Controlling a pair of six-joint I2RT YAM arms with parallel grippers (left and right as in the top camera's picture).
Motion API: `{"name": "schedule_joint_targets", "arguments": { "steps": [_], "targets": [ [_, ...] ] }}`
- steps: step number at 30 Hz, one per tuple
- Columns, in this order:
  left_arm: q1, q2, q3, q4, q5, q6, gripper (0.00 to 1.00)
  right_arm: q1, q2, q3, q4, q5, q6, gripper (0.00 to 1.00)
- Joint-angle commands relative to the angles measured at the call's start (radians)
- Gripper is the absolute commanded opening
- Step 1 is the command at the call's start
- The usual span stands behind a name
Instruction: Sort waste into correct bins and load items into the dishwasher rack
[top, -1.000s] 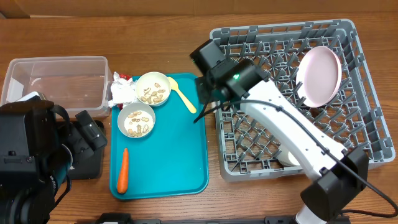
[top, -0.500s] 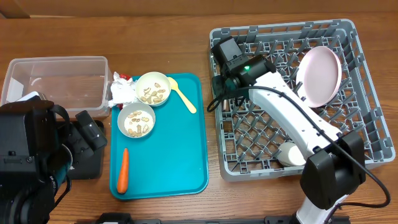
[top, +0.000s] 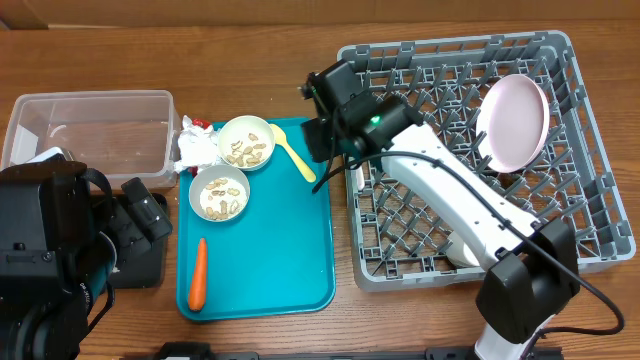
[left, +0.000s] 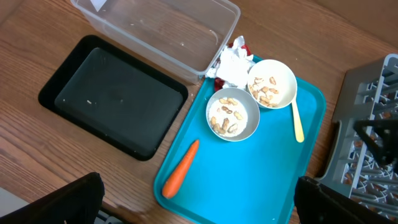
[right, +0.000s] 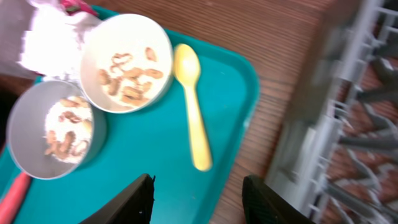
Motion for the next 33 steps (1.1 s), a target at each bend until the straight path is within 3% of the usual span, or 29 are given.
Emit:
{"name": "schedule_joint_targets", "arguments": {
  "steps": [1,20,28,33],
  "targets": [
    [0.007,-0.005,0.007,0.001,-0.024,0.013,1.00,0.010,0.060,-0.042,0.023,-0.016,0.027,0.49],
    [0.007,-0.005,0.007,0.001,-0.023,0.013,1.00,0.049,0.308,-0.045,0.310,0.018,-0.005,0.49],
    [0.007,-0.005,0.007,0.001,-0.023,0.013,1.00,0.050,0.370,-0.045,0.343,0.060,-0.005,0.49],
    [0.007,-0.005,0.007,0.001,-0.023,0.013,1.00,0.050,0.370,-0.045,0.328,0.060,-0.005,0.32]
  ]
}}
